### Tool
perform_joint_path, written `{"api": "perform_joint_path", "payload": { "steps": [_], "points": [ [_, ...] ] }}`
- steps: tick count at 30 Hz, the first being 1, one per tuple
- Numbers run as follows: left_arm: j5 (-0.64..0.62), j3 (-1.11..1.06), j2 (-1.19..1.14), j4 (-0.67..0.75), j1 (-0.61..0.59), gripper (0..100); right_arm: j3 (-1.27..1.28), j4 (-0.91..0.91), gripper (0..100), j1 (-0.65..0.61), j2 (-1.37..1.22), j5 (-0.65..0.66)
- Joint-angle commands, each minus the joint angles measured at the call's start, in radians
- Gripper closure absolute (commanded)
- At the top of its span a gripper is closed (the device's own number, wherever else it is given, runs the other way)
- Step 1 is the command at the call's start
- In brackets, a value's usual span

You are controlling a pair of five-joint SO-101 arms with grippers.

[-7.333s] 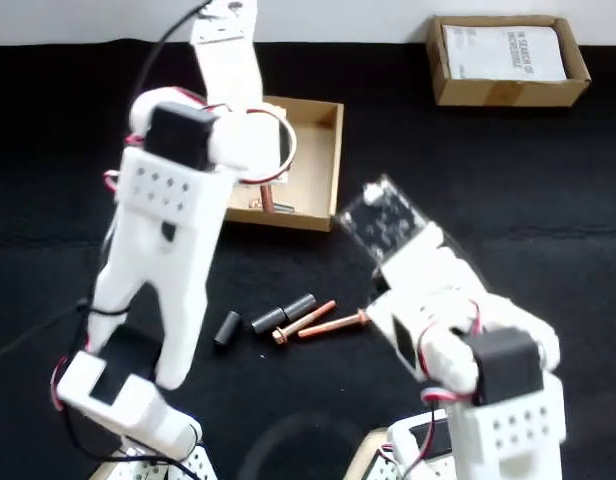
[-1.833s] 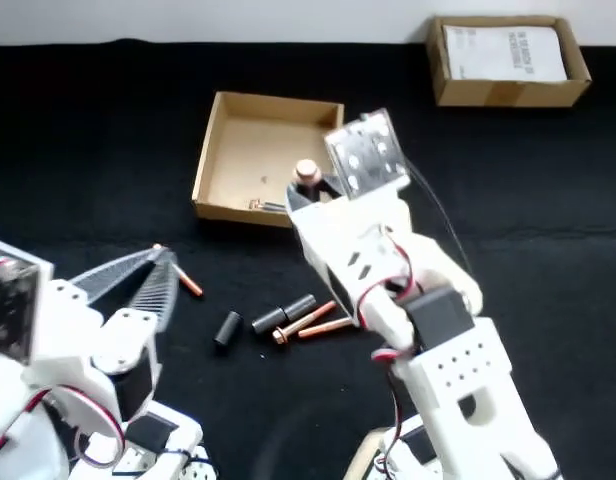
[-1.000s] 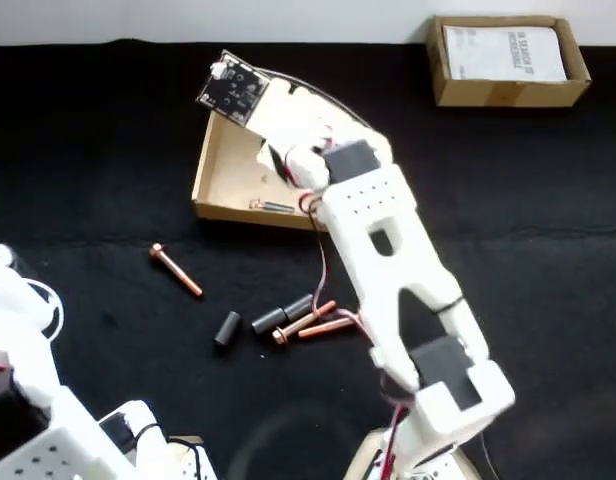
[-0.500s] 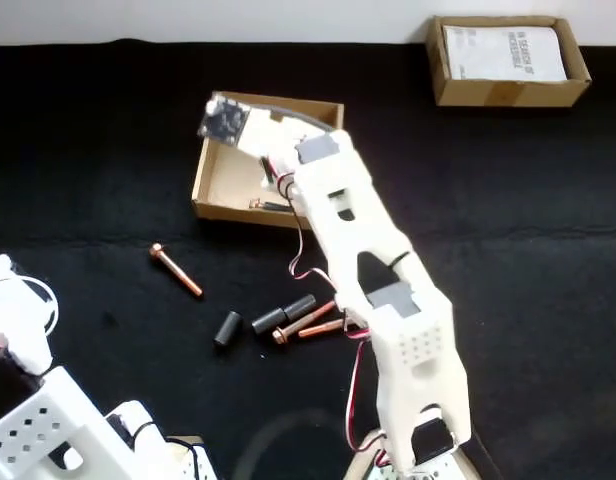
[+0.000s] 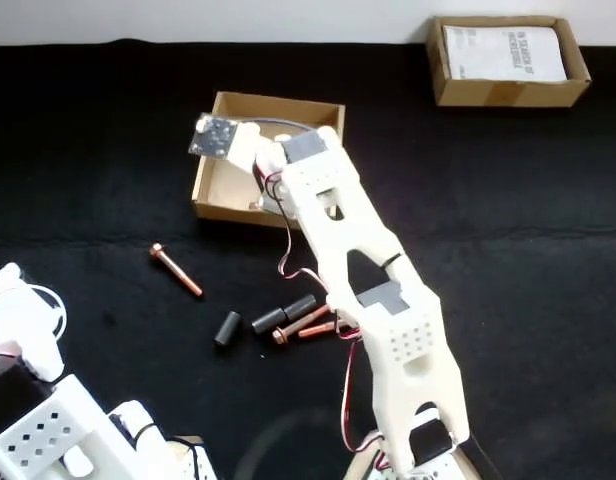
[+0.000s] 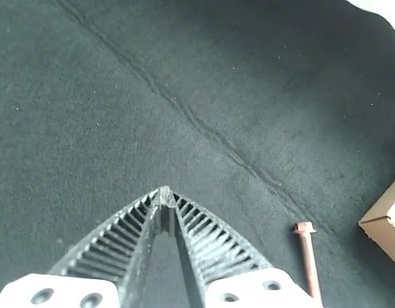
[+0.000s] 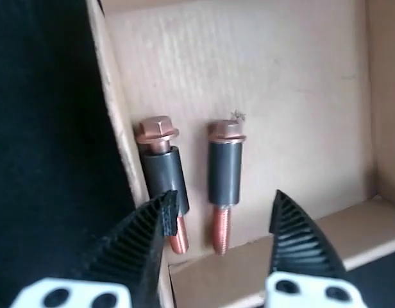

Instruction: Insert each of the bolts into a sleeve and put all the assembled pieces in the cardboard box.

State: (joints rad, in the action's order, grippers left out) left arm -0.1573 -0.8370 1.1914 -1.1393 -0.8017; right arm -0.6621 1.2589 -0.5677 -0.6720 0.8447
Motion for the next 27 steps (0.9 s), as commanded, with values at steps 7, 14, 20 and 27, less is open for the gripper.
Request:
{"api": "perform_joint_path", "payload": {
  "steps": [7, 14, 20, 27],
  "points": [
    [0.005, -0.001, 0.013, 0.012, -0.004, 99, -0.452, 0.39, 77.9, -0.027, 0.019, -0.104],
    [0.003, -0.038, 0.015, 0.012, -0.007, 99, -0.777, 0.509, 77.9, -0.077, 0.059, -0.186],
    [0.003, -0.035, 0.015, 0.012, -0.038, 99, -0.453, 0.509, 77.9, -0.13, 0.355, -0.239],
    [0.006, -0.036, 0.015, 0.012, -0.085, 99, 0.222, 0.504, 77.9, -0.234, 0.776, -0.129]
  ]
}}
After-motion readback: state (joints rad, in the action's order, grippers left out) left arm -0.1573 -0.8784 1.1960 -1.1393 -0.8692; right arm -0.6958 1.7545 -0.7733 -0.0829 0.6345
